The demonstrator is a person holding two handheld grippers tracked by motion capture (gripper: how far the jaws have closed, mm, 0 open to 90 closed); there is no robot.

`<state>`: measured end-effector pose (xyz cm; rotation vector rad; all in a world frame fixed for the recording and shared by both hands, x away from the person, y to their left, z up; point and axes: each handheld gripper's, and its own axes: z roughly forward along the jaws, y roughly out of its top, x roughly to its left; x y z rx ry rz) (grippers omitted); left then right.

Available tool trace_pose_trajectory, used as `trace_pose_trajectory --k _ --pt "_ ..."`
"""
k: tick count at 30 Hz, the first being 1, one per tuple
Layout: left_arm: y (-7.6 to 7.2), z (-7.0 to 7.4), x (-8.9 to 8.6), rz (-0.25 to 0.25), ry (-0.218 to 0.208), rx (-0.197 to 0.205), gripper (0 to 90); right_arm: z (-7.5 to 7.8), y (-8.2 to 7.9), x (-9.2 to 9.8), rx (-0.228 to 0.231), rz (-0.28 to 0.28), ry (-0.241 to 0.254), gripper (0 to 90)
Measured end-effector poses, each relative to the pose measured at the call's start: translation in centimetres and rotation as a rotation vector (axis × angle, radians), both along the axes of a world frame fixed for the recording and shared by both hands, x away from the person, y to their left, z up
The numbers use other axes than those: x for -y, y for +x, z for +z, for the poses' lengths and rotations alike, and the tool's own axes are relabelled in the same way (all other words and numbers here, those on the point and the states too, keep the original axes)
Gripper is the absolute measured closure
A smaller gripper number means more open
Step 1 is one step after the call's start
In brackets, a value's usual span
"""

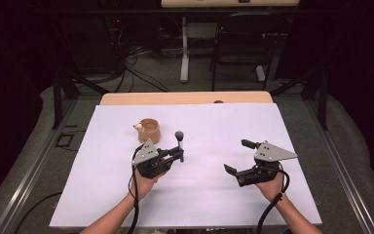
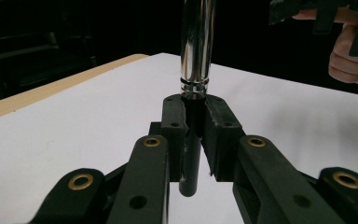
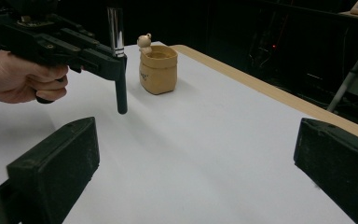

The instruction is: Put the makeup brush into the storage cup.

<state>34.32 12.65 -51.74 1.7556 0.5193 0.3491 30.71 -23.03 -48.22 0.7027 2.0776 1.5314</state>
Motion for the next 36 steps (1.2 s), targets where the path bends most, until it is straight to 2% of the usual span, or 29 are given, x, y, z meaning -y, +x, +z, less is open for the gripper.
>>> trace_pose_trajectory --k 9,11,12,16,17,21,22,24,25,26,31,33,34,36 --pt "0.3 0.3 -0.9 0.02 -0.012 0.012 79.4 -0.8 -0.4 1.3 -0.001 -0.032 0.026 0.0" --pt "0.2 0.4 -1.0 0.045 -0.004 0.017 79.5 -1.0 -0.7 1.6 0.006 -0.036 0.026 0.0" --pt "0.3 0.5 -1.2 0.033 0.0 0.014 79.5 -1.0 -0.8 1.8 0.01 -0.038 0.023 0.0" --pt "0.4 0.7 -1.6 0.043 0.003 0.017 79.5 -1.4 -1.1 2.3 -0.011 -0.035 0.027 0.0" --pt "0.4 0.7 -1.6 0.05 0.0 0.021 79.5 -1.5 -1.2 2.2 0.0 -0.035 0.031 0.0" --pt "0.6 0.9 -2.2 0.057 0.01 0.023 79.5 -1.6 -1.4 2.2 -0.011 -0.032 0.016 0.0" --pt "0.6 1.0 -2.3 0.08 0.01 0.027 79.5 -1.6 -1.5 2.2 -0.014 -0.034 0.019 0.0" --pt "0.8 1.1 -2.7 0.061 0.012 0.019 79.5 -1.7 -1.6 2.3 -0.02 -0.035 0.02 0.0" --pt "0.8 1.1 -2.7 0.09 0.009 0.029 79.4 -1.8 -1.7 2.4 -0.02 -0.037 0.017 0.0" --pt "0.8 1.2 -2.9 0.094 0.006 0.028 79.5 -1.8 -1.8 2.5 -0.014 -0.04 0.021 0.0" --pt "1.1 1.5 -3.5 0.085 0.009 0.026 79.5 -1.8 -1.7 2.8 -0.021 -0.042 0.019 0.0" --pt "1.1 1.5 -3.6 0.107 0.007 0.025 79.5 -1.9 -1.7 2.7 -0.027 -0.041 0.022 0.0" --pt "1.3 1.6 -3.8 0.083 0.013 0.02 79.4 -1.9 -1.6 2.7 -0.029 -0.039 0.019 0.0" --pt "1.4 1.6 -3.9 0.102 0.008 0.025 79.4 -1.9 -1.6 2.7 -0.031 -0.041 0.016 0.0"
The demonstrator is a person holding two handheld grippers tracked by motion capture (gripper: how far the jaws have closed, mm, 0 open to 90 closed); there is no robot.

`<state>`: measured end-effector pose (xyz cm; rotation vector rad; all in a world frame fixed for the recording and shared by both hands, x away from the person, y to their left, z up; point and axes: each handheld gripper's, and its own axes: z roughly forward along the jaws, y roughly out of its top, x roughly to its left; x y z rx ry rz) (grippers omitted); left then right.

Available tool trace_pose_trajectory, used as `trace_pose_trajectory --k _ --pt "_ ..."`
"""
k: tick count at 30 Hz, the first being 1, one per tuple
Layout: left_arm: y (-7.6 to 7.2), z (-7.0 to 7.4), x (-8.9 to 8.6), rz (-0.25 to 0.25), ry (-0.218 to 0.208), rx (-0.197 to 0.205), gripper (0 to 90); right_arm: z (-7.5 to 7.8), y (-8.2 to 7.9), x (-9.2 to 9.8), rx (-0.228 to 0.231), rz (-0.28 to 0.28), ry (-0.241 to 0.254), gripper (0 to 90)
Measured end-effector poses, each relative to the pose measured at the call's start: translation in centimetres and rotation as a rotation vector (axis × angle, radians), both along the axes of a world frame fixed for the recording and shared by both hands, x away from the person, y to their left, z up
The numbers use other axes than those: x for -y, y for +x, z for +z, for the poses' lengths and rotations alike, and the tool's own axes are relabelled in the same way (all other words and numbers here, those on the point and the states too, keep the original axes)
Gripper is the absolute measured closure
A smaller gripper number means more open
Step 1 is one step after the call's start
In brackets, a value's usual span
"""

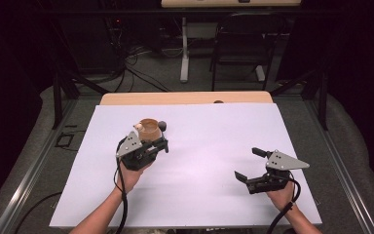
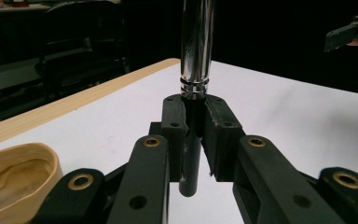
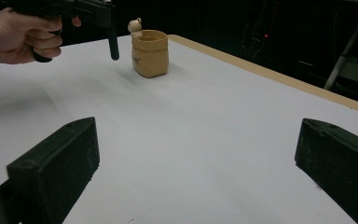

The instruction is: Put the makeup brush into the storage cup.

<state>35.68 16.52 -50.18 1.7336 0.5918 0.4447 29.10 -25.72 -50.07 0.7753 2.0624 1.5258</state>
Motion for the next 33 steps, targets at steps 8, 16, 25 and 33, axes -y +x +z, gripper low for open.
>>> trace_pose_trajectory --k 8,16,25,33 --pt "0.4 0.1 -0.5 0.006 -0.002 -0.003 79.5 0.0 0.1 -0.2 -0.006 0.004 -0.009 0.0" --pt "0.9 0.3 -0.9 0.027 0.005 -0.008 79.4 -0.1 0.4 -0.3 -0.016 0.01 -0.019 0.0" --pt "1.6 0.8 -1.3 0.054 0.006 -0.014 79.4 -0.3 0.6 -0.5 -0.025 0.013 -0.024 0.0" --pt "2.3 1.4 -1.6 0.078 0.005 0.0 79.4 -0.3 0.6 -0.6 -0.026 0.012 -0.029 0.0"
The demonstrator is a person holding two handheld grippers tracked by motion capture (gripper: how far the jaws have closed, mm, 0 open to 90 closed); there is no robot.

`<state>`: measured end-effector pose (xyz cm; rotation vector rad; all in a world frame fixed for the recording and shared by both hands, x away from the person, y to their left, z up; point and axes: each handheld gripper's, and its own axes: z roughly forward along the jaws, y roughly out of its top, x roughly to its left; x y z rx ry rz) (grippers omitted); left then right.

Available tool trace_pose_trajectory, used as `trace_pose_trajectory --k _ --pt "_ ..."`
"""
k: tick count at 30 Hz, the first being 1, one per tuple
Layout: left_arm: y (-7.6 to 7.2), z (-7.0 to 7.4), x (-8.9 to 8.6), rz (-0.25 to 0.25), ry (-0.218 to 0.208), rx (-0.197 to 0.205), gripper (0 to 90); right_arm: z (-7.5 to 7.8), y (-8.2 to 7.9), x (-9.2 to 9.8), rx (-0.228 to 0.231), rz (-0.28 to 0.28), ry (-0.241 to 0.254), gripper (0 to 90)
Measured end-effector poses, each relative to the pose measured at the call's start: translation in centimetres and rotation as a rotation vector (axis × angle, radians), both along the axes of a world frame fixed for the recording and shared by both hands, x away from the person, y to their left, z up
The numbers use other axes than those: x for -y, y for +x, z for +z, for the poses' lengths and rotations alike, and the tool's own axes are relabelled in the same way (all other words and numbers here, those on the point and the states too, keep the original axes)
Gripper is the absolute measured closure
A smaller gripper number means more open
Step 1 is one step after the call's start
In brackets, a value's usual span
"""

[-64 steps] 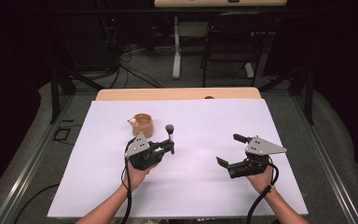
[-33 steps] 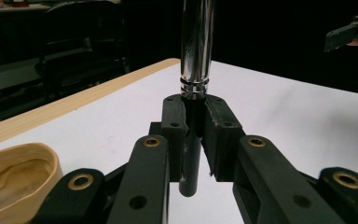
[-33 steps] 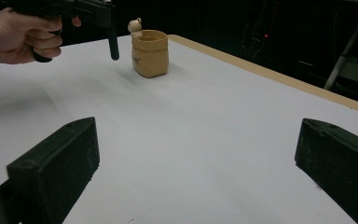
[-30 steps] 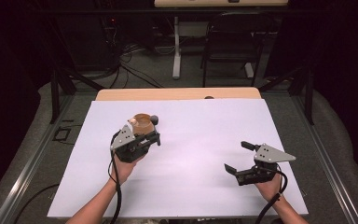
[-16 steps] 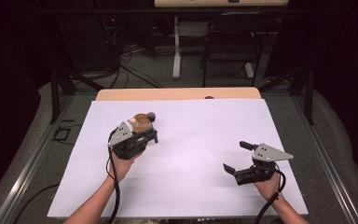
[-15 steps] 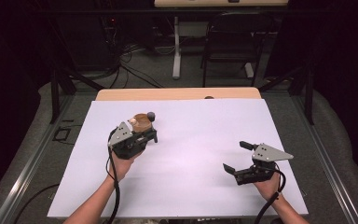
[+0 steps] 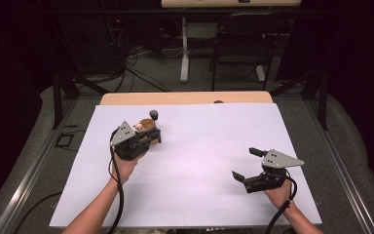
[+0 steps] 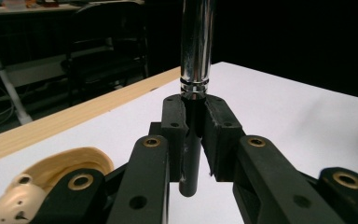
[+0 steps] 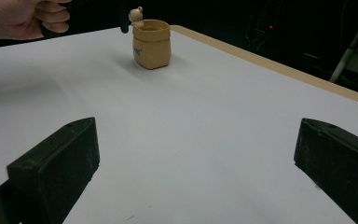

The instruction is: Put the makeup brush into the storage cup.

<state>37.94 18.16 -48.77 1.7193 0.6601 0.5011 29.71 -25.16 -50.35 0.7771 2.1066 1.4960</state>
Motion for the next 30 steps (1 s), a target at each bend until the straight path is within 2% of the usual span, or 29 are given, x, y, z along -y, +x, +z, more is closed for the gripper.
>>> trace_pose_trajectory --k 10,20,30 --pt "0.6 0.7 -0.3 0.041 0.016 0.025 79.4 0.0 0.0 0.0 -0.008 0.002 -0.005 0.0" --pt "1.8 1.5 -0.7 0.075 0.0 0.04 79.4 -0.1 0.1 0.0 -0.022 0.002 -0.009 0.0" --pt "3.1 2.4 -0.9 0.112 0.02 0.054 79.4 -0.1 0.1 0.0 -0.031 0.0 -0.012 0.0"
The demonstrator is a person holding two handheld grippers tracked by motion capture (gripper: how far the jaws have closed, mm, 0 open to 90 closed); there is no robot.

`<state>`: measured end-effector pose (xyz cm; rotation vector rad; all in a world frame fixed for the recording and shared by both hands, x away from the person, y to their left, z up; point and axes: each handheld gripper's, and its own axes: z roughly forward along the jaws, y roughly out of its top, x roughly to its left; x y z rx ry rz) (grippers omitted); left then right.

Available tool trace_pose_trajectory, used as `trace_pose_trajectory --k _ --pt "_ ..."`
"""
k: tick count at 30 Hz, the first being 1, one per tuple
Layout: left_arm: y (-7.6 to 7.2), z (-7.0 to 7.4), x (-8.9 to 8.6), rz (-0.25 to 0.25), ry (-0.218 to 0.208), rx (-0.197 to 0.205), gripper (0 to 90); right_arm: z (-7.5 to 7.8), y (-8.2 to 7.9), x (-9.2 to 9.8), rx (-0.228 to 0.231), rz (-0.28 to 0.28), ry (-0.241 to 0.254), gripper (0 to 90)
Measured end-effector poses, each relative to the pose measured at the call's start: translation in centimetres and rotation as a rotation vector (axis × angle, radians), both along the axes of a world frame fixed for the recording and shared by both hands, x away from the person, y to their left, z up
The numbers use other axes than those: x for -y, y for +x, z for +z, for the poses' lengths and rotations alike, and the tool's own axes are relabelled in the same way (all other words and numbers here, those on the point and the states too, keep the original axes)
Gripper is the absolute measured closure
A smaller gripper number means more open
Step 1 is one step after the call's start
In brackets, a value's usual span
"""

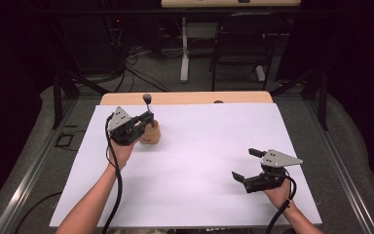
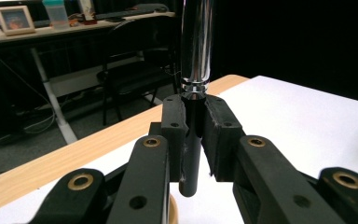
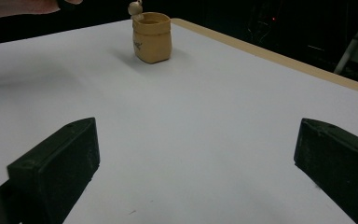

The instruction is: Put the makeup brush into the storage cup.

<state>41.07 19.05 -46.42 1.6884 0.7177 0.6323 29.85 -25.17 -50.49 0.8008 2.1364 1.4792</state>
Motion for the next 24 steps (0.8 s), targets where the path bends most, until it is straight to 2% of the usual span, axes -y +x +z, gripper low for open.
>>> trace_pose_trajectory --k 10,24 --pt "1.2 -0.3 -0.4 0.049 0.007 -0.007 79.4 0.0 0.0 0.1 -0.005 -0.003 -0.002 0.0" --pt "2.1 -1.3 -0.2 0.083 0.009 -0.024 79.4 -0.1 0.0 0.1 -0.013 -0.002 -0.003 0.0"
